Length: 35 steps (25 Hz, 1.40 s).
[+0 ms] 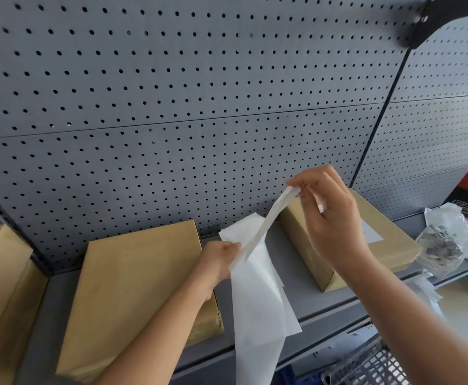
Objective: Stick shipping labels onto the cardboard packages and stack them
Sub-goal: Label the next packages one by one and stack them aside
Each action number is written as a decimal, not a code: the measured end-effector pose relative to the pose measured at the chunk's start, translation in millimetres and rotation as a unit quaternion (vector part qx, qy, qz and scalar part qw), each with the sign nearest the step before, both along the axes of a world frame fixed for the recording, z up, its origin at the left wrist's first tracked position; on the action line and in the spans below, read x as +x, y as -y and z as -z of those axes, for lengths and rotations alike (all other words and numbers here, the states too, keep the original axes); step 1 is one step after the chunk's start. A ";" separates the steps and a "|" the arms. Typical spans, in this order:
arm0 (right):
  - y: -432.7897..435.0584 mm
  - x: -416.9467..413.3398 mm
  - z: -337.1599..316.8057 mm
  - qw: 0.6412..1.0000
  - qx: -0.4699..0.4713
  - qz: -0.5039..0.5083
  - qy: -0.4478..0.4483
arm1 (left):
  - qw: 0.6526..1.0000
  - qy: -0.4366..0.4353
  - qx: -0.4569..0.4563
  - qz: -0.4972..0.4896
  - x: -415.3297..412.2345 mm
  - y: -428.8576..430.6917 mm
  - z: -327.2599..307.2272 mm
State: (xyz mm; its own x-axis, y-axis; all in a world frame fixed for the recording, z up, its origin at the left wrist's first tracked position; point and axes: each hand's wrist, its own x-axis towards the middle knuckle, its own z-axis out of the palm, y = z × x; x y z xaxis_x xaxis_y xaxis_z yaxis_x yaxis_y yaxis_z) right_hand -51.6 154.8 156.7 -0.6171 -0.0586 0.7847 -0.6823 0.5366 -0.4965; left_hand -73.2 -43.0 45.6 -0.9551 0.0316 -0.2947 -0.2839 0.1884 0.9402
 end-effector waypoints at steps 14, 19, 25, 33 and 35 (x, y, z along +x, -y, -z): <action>-6.8 1.7 -35.7 0.998 -0.041 0.037 -0.044 | 0.968 -0.092 -0.225 0.066 13.1 -8.9 2.9; 1.3 1.1 -31.3 0.999 0.009 0.012 -0.029 | 0.969 -0.054 -0.217 0.107 20.4 0.7 -17.6; 14.0 -3.7 -19.2 0.999 0.041 -0.008 0.007 | 0.965 -0.021 -0.215 0.146 37.3 45.3 -58.1; 55.2 -9.6 -8.6 0.986 0.124 -0.094 0.060 | 0.986 -0.126 0.108 0.008 62.6 63.8 -82.1; 66.1 -12.1 -5.6 0.982 0.141 -0.101 0.069 | 0.983 -0.165 0.082 0.008 66.9 69.8 -82.8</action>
